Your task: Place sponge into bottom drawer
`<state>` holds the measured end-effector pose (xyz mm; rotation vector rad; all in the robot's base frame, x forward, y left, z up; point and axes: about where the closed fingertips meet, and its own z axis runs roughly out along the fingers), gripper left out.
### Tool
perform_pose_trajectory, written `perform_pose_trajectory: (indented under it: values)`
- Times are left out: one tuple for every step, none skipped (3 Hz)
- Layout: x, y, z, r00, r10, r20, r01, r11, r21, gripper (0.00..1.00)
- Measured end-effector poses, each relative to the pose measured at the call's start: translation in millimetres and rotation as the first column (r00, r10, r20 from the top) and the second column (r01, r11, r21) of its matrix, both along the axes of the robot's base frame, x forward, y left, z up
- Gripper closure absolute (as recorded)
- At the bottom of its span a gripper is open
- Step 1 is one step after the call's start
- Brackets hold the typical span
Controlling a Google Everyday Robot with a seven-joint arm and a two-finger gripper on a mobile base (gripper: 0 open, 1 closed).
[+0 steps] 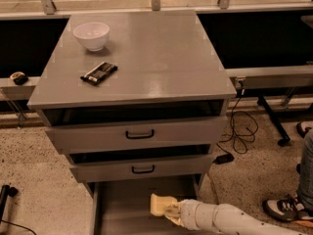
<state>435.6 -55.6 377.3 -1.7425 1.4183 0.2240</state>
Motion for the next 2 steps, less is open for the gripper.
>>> perform_pose_trajectory:
  values:
    - [0.6,-22.0,-42.5,0.9984,-0.041,-0.038,0.041,0.999,-0.016,1.0]
    - [2.1,-33.0,-71.7,0.9962,-0.06,-0.063,0.059,0.998,-0.018,1.0]
